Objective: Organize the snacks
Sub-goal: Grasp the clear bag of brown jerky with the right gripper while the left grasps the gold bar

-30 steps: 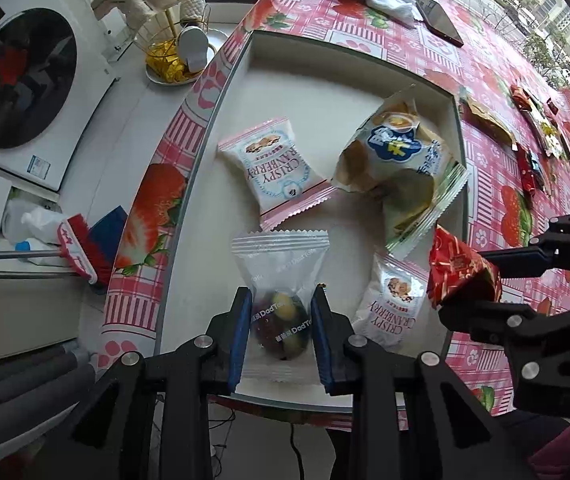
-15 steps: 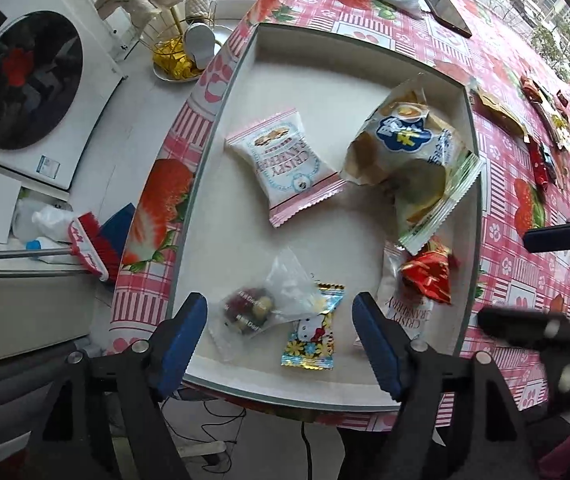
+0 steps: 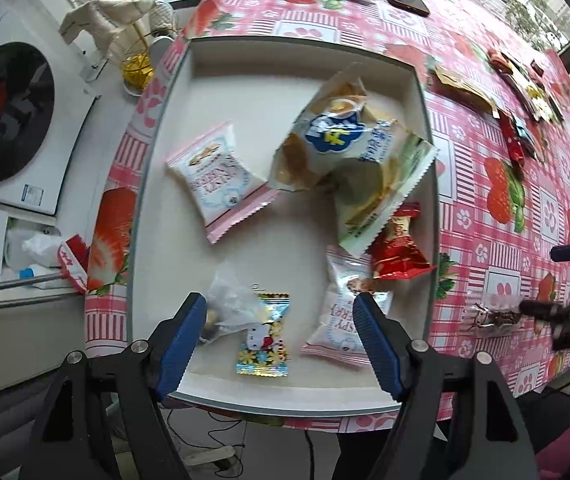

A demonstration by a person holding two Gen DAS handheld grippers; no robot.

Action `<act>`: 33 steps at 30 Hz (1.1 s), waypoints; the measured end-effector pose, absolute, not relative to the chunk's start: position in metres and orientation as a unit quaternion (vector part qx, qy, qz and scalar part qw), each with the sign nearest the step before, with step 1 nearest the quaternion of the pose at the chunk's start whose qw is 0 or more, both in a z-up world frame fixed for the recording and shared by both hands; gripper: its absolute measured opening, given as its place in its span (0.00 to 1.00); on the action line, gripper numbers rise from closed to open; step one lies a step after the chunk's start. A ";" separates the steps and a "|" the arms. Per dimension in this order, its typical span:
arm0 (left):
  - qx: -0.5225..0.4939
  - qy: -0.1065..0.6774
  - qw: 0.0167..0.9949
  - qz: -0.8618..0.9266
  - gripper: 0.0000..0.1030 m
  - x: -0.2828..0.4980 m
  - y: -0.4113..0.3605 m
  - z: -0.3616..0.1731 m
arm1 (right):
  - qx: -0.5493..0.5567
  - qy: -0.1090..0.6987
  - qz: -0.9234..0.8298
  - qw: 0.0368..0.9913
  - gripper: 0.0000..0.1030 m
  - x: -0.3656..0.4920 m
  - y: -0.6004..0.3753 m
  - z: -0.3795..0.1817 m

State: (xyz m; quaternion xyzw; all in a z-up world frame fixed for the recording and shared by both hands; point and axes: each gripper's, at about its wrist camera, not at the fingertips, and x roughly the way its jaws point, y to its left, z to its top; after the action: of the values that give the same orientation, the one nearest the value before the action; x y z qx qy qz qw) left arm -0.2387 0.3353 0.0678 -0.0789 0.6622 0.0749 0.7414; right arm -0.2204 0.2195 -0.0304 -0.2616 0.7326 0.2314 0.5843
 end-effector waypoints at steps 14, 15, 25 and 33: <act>-0.047 0.669 0.740 0.044 0.77 -0.229 0.300 0.082 | -0.407 0.661 0.320 0.544 0.75 -0.317 0.275 -0.067; -0.045 0.669 0.741 0.040 0.77 -0.227 0.296 0.084 | -0.402 0.660 0.317 0.550 0.70 -0.311 0.266 -0.065; -0.013 0.658 0.752 -0.026 0.77 -0.174 0.234 0.096 | -0.243 0.722 0.195 0.618 0.40 -0.258 0.151 -0.060; 0.196 0.593 0.772 -0.118 0.77 -0.099 0.151 0.102 | -0.113 0.755 0.125 0.634 0.40 -0.242 0.048 -0.066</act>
State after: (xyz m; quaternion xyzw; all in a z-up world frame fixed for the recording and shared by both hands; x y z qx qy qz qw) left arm -0.0995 0.1515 0.1024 0.1963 0.5934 -0.1183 0.7716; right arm -0.2416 0.0477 -0.0663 -0.1127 0.7546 0.1254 0.6342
